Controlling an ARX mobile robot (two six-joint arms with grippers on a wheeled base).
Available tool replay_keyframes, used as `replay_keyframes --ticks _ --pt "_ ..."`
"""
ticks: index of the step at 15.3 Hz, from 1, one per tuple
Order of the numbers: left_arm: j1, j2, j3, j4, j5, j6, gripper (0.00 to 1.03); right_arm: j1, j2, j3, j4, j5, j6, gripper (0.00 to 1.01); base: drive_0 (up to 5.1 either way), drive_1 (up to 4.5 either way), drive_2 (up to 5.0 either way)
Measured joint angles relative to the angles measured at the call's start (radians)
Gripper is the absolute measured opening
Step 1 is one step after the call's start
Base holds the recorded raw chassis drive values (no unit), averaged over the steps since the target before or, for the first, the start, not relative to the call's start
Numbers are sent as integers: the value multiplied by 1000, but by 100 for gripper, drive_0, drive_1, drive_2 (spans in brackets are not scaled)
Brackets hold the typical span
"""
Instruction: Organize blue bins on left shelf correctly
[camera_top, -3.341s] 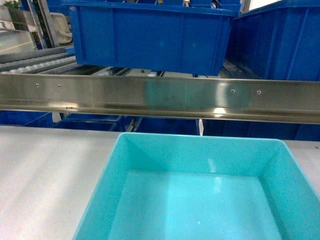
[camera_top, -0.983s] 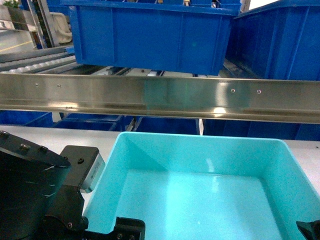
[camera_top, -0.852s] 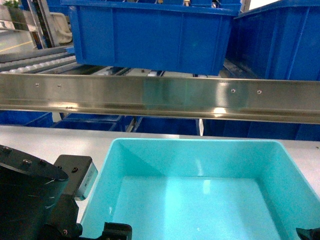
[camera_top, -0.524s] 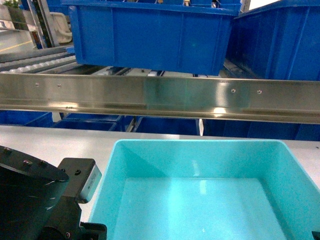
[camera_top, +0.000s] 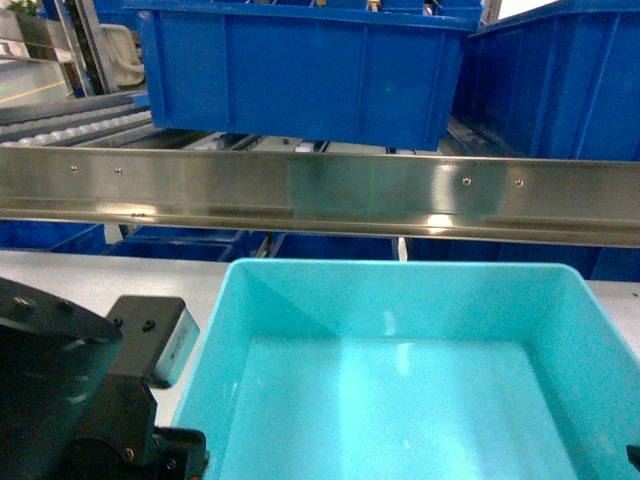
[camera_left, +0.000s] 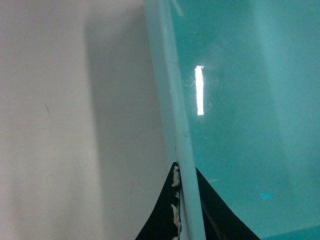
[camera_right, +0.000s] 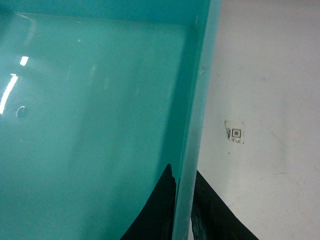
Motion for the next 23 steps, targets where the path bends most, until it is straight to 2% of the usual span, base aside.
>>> replay_keyframes --ticks 2,5,7,9,15,23 --pt "23 -72 3 -7 3 25 2 -2 -87 -2 -13 -6 8 8 0 0 0" --pt "62 -215 21 -56 32 55 2 -13 -249 3 -85 -27 47 8 0 0 0" --pt "61 -338 45 -133 24 68 2 -12 -368 22 -137 -32 56 8 0 0 0" --pt "35 -429 53 -171 -12 78 2 -10 -455 23 -159 -19 50 8 0 0 0" --pt "31 -439 56 -175 -20 92 2 -10 -455 26 -161 -16 48 8 0 0 0" --pt "28 -439 56 -177 -21 93 2 -10 -455 26 -163 -16 48 8 -470 200 305"
